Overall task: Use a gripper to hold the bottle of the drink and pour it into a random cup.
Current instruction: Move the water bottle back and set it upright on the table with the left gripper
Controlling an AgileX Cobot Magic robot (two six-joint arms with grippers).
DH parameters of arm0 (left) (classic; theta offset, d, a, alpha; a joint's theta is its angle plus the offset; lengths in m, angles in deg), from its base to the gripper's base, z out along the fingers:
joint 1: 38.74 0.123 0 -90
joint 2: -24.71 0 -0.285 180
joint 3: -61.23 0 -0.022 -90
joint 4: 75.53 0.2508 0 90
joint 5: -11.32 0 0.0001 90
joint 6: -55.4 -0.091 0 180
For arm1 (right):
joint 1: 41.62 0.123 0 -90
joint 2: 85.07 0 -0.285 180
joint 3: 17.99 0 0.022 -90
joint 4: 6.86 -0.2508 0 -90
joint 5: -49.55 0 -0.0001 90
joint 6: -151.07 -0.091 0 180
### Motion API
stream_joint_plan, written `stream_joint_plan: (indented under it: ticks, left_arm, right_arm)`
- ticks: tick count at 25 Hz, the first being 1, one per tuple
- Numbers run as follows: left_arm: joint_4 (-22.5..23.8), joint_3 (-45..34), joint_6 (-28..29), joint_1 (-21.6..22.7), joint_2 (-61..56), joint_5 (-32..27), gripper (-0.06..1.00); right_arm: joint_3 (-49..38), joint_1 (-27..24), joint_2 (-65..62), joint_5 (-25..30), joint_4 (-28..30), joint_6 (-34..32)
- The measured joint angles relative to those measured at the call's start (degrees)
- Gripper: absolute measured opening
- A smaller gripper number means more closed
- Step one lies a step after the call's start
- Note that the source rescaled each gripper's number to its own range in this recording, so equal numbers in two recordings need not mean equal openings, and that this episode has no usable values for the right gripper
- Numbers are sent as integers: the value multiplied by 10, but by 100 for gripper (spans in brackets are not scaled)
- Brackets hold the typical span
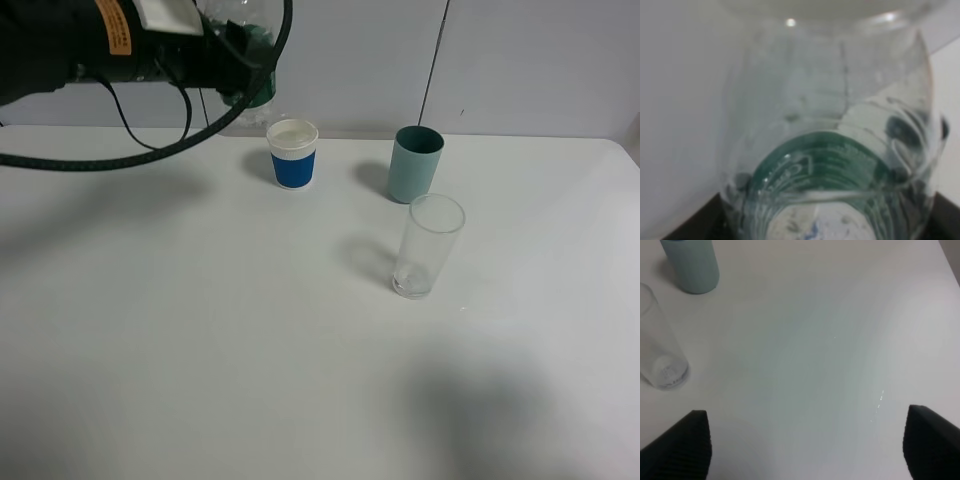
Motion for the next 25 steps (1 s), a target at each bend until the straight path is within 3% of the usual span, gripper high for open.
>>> stream_joint_plan:
  ticks: [5,8,10,14,20,25]
  left_arm:
    - [-189,-76,-193,6,-4,40,0]
    - [-257,-121,-272,6,-4,98,0]
    - [-276,-149,-290,7,-4,135,0]
    - [-273,-192,-267,21,-5,196,0]
    - [-172,-238,-132,77,22,288,0]
    - [-137,-243,-61,114,80,319,0]
  right_arm:
    - [0,0,0,0,0,0]
    - [0,0,0,0,0,0]
    - [0,0,0,0,0,0]
    - [0,0,0,0,0,0]
    - [0,0,0,0,0,0]
    - [0,0,0,0,0,0]
